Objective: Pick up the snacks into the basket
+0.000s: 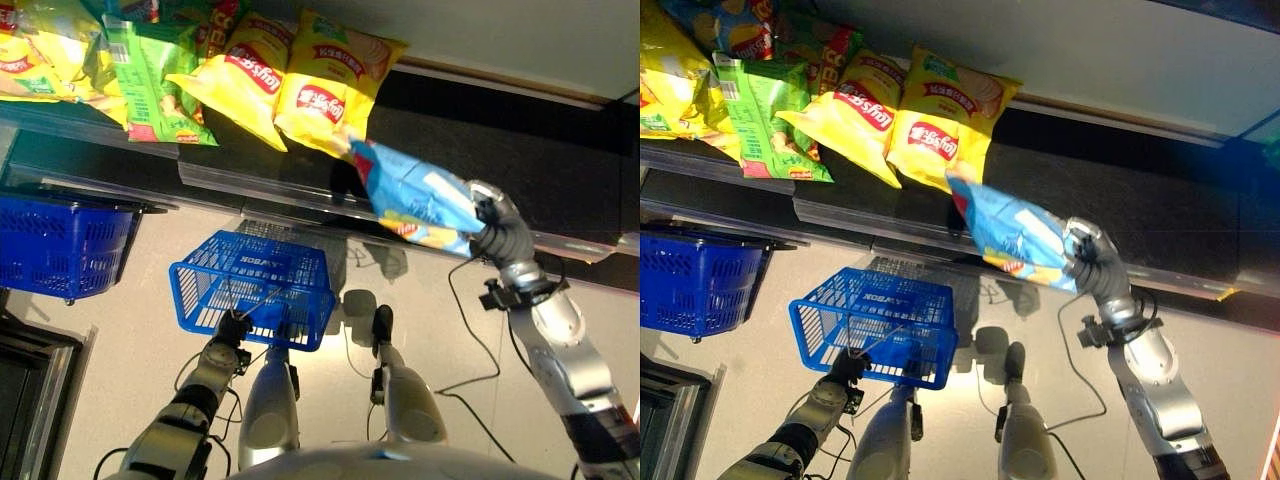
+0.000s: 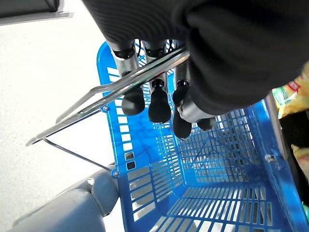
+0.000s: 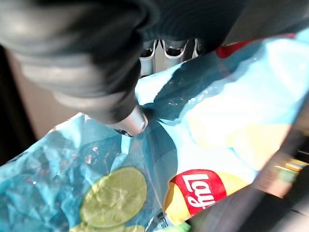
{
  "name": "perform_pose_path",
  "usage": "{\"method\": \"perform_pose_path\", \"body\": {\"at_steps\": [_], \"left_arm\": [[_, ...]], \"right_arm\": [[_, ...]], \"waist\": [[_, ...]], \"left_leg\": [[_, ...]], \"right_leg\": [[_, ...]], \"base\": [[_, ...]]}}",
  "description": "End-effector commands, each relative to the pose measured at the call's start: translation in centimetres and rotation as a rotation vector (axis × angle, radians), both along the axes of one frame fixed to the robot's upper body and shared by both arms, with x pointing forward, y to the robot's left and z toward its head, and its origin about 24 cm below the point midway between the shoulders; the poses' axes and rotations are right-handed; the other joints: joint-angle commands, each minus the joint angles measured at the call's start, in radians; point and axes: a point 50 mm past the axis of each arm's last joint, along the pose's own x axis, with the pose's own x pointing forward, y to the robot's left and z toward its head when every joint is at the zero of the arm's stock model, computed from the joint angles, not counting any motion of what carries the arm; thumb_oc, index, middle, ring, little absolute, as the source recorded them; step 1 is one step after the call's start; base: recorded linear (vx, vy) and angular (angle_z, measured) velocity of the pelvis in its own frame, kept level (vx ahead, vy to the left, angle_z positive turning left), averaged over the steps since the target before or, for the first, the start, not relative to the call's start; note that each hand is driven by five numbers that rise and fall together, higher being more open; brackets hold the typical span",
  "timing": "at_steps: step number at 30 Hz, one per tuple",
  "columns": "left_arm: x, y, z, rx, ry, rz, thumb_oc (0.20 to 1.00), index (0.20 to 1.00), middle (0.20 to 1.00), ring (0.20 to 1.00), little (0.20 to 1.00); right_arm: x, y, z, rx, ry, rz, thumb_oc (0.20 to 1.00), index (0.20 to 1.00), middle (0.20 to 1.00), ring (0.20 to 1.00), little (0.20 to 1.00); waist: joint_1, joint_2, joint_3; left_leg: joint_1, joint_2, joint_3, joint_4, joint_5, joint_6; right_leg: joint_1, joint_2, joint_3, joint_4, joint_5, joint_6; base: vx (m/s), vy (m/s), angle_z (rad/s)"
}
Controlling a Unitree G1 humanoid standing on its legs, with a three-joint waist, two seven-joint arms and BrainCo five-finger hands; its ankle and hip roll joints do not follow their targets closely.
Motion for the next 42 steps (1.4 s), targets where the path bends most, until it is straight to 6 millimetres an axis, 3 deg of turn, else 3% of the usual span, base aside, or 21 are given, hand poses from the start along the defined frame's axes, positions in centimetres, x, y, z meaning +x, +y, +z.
{"method": "perform_pose_path", "body": {"at_steps": [1, 6, 7, 9, 13, 14, 15, 16, 18, 19, 20, 23, 24, 25, 32, 34, 37, 41, 42], "left_arm": [[-2.5, 3.5, -0.7, 0.049, 0.062, 0.119, 0.200, 0.200, 0.200, 0.200, 0.200], [-1.4, 4.0, 0.4, -0.028, -0.048, 0.228, 0.200, 0.200, 0.200, 0.200, 0.200], [-1.4, 4.1, 0.4, -0.028, -0.048, 0.230, 0.200, 0.200, 0.200, 0.200, 0.200], [1.0, 3.6, 2.2, -0.090, -0.175, 0.251, 0.200, 0.200, 0.200, 0.200, 0.200], [3.7, 2.7, 4.7, -0.168, -0.313, 0.208, 0.200, 0.200, 0.200, 0.200, 0.200], [6.7, 2.3, 6.7, -0.116, -0.342, 0.179, 0.200, 0.200, 0.200, 0.200, 0.200], [8.1, -0.6, 7.2, -0.156, -0.379, 0.123, 0.200, 0.200, 0.200, 0.200, 0.200], [7.7, -2.0, 6.5, -0.169, -0.358, 0.097, 0.200, 0.200, 0.200, 0.200, 0.200], [8.3, -4.6, 7.3, -0.208, -0.414, 0.027, 0.200, 0.200, 0.200, 0.200, 0.200], [8.3, -4.6, 7.3, -0.207, -0.414, 0.027, 0.200, 0.200, 0.200, 0.200, 0.200], [8.7, -7.1, 8.0, -0.245, -0.455, -0.048, 0.200, 0.200, 0.200, 0.200, 0.200], [8.8, -9.6, 8.8, -0.291, -0.488, -0.119, 0.200, 0.200, 0.200, 0.200, 0.200], [8.8, -9.6, 8.8, -0.290, -0.489, -0.119, 0.200, 0.200, 0.200, 0.200, 0.200], [8.8, -11.1, 9.2, -0.322, -0.506, -0.156, 0.200, 0.200, 0.200, 0.200, 0.200], [8.7, -16.3, 10.5, -0.391, -0.522, -0.306, 0.200, 0.200, 0.200, 0.200, 0.200], [8.8, -16.3, 10.5, -0.391, -0.523, -0.306, 0.200, 0.200, 0.200, 0.200, 0.200], [7.9, -18.5, 10.5, -0.411, -0.510, -0.385, 0.200, 0.200, 0.200, 0.200, 0.200], [7.5, -19.7, 10.9, -0.426, -0.523, -0.425, 0.200, 0.200, 0.200, 0.200, 0.200], [7.2, -21.1, 11.6, -0.465, -0.539, -0.463, 0.200, 0.200, 0.200, 0.200, 0.200]], "right_arm": [[-0.6, -0.7, 0.7, -0.035, -0.024, 0.032, 0.200, 0.200, 0.200, 0.200, 0.200], [-1.6, -1.8, -4.0, -0.155, 0.222, 0.063, 0.200, 0.200, 0.200, 0.200, 0.200], [-1.6, -1.8, -4.1, -0.155, 0.222, 0.064, 0.200, 0.200, 0.200, 0.200, 0.200], [-1.8, -2.7, -7.3, -0.232, 0.373, 0.056, 0.200, 0.200, 0.200, 0.200, 0.200], [-1.6, -3.5, -9.7, -0.323, 0.481, 0.042, 0.200, 0.200, 0.200, 0.200, 0.200], [-1.4, -3.1, -10.4, -0.367, 0.505, 0.068, 0.200, 0.200, 0.200, 0.200, 0.200], [-0.9, -2.9, -10.9, -0.454, 0.498, 0.071, 0.200, 0.200, 0.200, 0.200, 0.200], [-1.0, -2.9, -11.9, -0.453, 0.519, 0.034, 0.200, 0.200, 0.200, 0.200, 0.200], [-0.4, -2.8, -13.1, -0.543, 0.541, -0.021, 0.200, 0.200, 0.200, 0.200, 0.200], [-0.4, -2.7, -13.2, -0.543, 0.540, -0.021, 0.200, 0.200, 0.200, 0.200, 0.200], [0.7, -1.8, -13.8, -0.612, 0.522, -0.059, 0.200, 0.200, 0.200, 0.200, 0.200], [2.5, 0.1, -14.3, -0.678, 0.491, -0.082, 0.200, 0.200, 0.200, 0.200, 0.200], [2.6, 0.1, -14.3, -0.677, 0.491, -0.081, 0.200, 0.200, 0.200, 0.200, 0.200], [3.6, 1.5, -14.4, -0.684, 0.473, -0.082, 0.200, 0.200, 0.200, 0.200, 0.200], [6.4, 6.6, -14.0, -0.628, 0.426, -0.052, 0.200, 0.200, 0.200, 0.200, 0.200], [6.4, 6.6, -14.0, -0.628, 0.425, -0.052, 0.200, 0.200, 0.200, 0.200, 0.200], [7.2, 8.3, -13.7, -0.631, 0.406, -0.048, 0.200, 0.200, 0.200, 0.200, 0.200], [8.0, 9.7, -13.2, -0.653, 0.373, -0.044, 0.200, 0.200, 0.200, 0.200, 0.200], [8.9, 10.4, -13.0, -0.651, 0.374, -0.078, 0.200, 0.200, 0.200, 0.200, 0.200]], "waist": [[0.004, -0.039, -0.025], [0.004, -0.040, -0.014], [0.003, -0.040, -0.014], [0.004, -0.041, -0.004], [0.005, -0.041, 0.010], [-0.006, -0.045, 0.010], [-0.012, -0.051, 0.009], [-0.014, -0.054, 0.006], [-0.015, -0.054, 0.012], [-0.014, -0.055, 0.013], [-0.013, -0.051, 0.020], [-0.005, -0.044, 0.036], [-0.006, -0.045, 0.035], [-0.003, -0.041, 0.044], [0.010, -0.030, 0.075], [0.009, -0.031, 0.073], [0.018, -0.025, 0.086], [0.025, -0.019, 0.096], [0.037, -0.006, 0.112]], "left_leg": [[0.005, -0.075, -0.027, -0.001, -0.046, 0.053], [0.005, -0.076, -0.026, -0.001, -0.041, 0.050], [0.005, -0.076, -0.027, -0.001, -0.041, 0.050], [0.002, -0.075, -0.027, -0.001, -0.037, 0.047], [-0.002, -0.074, -0.031, -0.001, -0.030, 0.044], [0.003, -0.072, -0.027, -0.001, -0.034, 0.041], [0.001, -0.071, -0.026, -0.001, -0.035, 0.042], [-0.006, -0.072, -0.027, -0.001, -0.031, 0.044], [-0.011, -0.071, -0.029, -0.001, -0.029, 0.046], [-0.011, -0.071, -0.029, -0.001, -0.029, 0.046], [-0.017, -0.070, -0.032, -0.001, -0.026, 0.049], [-0.019, -0.069, -0.033, -0.001, -0.025, 0.051], [-0.023, -0.070, -0.034, -0.001, -0.022, 0.052], [-0.029, -0.070, -0.033, -0.001, -0.018, 0.053], [-0.052, -0.068, -0.038, -0.001, -0.009, 0.052], [-0.056, -0.069, -0.039, -0.001, -0.007, 0.052], [-0.068, -0.070, -0.040, -0.001, -0.005, 0.052], [-0.081, -0.070, -0.041, -0.001, -0.001, 0.053], [-0.091, -0.073, -0.042, -0.001, 0.001, 0.055]], "right_leg": [[-0.059, 0.019, 0.022, 0.032, 0.030, 0.023], [-0.060, 0.019, 0.022, 0.036, 0.029, 0.021], [-0.060, 0.019, 0.022, 0.036, 0.029, 0.021], [-0.064, 0.017, 0.020, 0.036, 0.031, 0.020], [-0.065, 0.017, 0.014, 0.034, 0.036, 0.021], [-0.063, 0.019, 0.017, 0.035, 0.033, 0.022], [-0.068, 0.019, 0.019, 0.037, 0.034, 0.022], [-0.075, 0.018, 0.018, 0.037, 0.038, 0.022], [-0.079, 0.016, 0.018, 0.037, 0.041, 0.022], [-0.079, 0.016, 0.018, 0.037, 0.041, 0.022], [-0.084, 0.015, 0.018, 0.037, 0.042, 0.022], [-0.087, 0.015, 0.019, 0.039, 0.043, 0.021], [-0.090, 0.014, 0.019, 0.038, 0.045, 0.021], [-0.099, 0.014, 0.018, 0.040, 0.048, 0.021], [-0.124, 0.016, 0.012, 0.050, 0.048, 0.017], [-0.128, 0.015, 0.011, 0.049, 0.050, 0.017], [-0.139, 0.017, 0.009, 0.051, 0.052, 0.017], [-0.154, 0.017, 0.008, 0.055, 0.052, 0.016], [-0.164, 0.016, 0.006, 0.056, 0.054, 0.016]], "base": [[0.00, 0.000, 0.00], [0.00, 0.000, 0.00], [0.00, 0.000, 0.00], [-0.03, -0.008, 0.00], [0.00, 0.000, 0.00], [0.00, 0.000, 0.00], [0.00, 0.000, 0.00], [-0.03, -0.024, 0.03], [-0.02, -0.010, 0.00], [-0.03, -0.012, -0.04], [0.00, 0.000, 0.00], [-0.02, -0.010, -0.05], [-0.02, -0.002, -0.03], [0.00, 0.000, 0.00], [-0.01, -0.004, 0.01], [0.00, 0.000, 0.00], [0.00, -0.010, 0.02], [0.00, 0.000, 0.00], [0.00, 0.000, 0.00]]}}
